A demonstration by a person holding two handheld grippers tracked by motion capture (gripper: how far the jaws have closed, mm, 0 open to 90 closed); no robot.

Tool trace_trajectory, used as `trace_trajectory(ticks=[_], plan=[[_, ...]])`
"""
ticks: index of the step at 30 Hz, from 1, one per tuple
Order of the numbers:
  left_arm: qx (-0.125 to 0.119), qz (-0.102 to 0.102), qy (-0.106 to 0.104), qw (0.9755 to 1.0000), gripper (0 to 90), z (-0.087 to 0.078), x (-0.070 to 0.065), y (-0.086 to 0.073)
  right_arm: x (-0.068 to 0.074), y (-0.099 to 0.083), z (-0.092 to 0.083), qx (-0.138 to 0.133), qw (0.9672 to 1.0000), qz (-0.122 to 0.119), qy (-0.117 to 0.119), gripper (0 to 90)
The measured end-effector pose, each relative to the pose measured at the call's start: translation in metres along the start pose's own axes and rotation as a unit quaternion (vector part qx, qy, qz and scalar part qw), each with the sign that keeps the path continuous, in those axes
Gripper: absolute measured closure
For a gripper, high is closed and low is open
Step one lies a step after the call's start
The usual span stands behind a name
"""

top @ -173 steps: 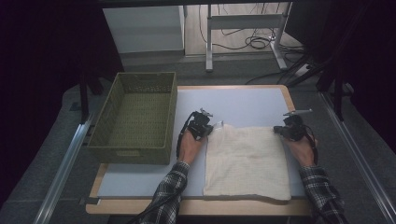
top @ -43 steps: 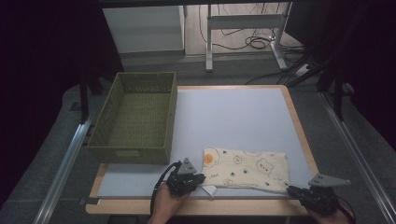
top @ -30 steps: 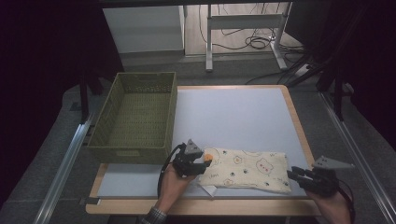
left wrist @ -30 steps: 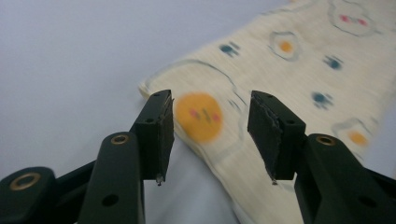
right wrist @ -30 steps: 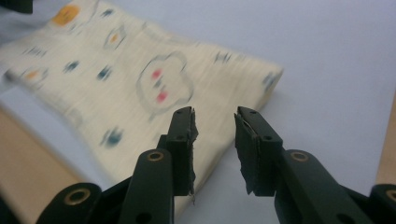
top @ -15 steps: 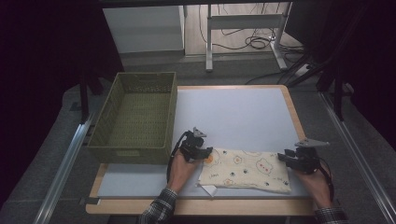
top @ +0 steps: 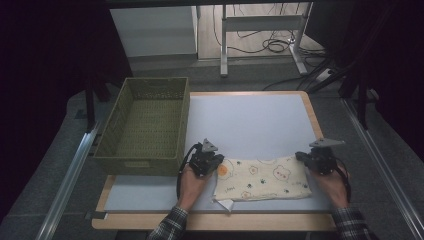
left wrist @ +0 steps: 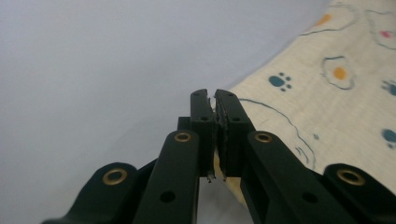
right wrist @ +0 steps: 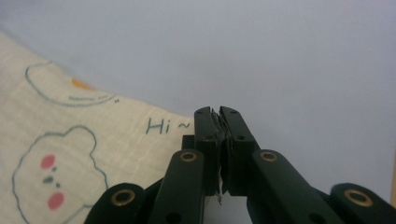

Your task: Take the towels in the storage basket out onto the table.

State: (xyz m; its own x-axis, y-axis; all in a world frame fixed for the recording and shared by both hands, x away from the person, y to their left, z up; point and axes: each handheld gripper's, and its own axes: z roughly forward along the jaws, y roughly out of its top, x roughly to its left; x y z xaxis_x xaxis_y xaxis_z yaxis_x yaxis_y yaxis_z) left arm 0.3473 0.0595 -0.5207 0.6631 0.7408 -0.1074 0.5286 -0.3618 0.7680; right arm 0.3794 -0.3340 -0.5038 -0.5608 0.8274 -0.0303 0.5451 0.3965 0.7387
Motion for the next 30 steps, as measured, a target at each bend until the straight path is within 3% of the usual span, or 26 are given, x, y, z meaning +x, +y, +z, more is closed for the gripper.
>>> trace_trajectory(ticks=[3,6,8,9,11,13,18,21,22,24,30], plan=[[0.002,0.003,0.004,1.0000,86.2,-0.009,-0.004,-0.006,-0.003,0.017,0.013,-0.002,1.0000,-0.005,-0.001,86.3],[0.007,0.003,0.003,1.0000,83.8,-0.009,-0.003,-0.011,-0.006,0.024,0.026,0.009,0.9999,-0.006,0.005,85.4],[0.006,-0.002,0.005,1.0000,72.5,-0.007,-0.001,-0.012,-0.007,0.024,0.029,0.011,0.9999,-0.001,0.009,84.4],[0.004,-0.005,0.014,0.9999,68.3,-0.004,0.002,-0.010,-0.008,0.022,0.026,0.006,0.9998,0.012,0.017,79.7],[0.007,-0.004,0.010,0.9999,65.6,-0.001,0.004,-0.007,-0.010,0.020,0.021,-0.003,0.9992,0.026,0.030,74.1],[0.018,0.005,0.016,0.9997,64.0,0.003,0.004,-0.005,-0.010,0.017,0.013,-0.005,0.9989,0.029,0.035,69.8],[0.036,0.012,0.025,0.9990,59.8,0.013,0.005,-0.010,-0.002,0.012,-0.003,-0.001,0.9981,0.024,0.057,58.9],[0.022,0.002,0.007,0.9997,56.1,0.014,0.012,-0.014,0.007,0.007,-0.008,0.008,0.9970,0.017,0.075,51.1],[0.018,0.008,0.001,0.9998,55.3,0.014,0.013,-0.015,0.010,0.005,-0.008,0.011,0.9967,0.014,0.079,48.9],[0.016,0.009,-0.009,0.9998,53.0,0.014,0.015,-0.015,0.016,0.001,-0.010,0.017,0.9970,0.007,0.076,45.7],[0.018,0.022,0.003,0.9996,50.8,0.015,0.011,-0.016,0.034,-0.010,-0.014,0.026,0.9962,-0.001,0.083,36.4]])
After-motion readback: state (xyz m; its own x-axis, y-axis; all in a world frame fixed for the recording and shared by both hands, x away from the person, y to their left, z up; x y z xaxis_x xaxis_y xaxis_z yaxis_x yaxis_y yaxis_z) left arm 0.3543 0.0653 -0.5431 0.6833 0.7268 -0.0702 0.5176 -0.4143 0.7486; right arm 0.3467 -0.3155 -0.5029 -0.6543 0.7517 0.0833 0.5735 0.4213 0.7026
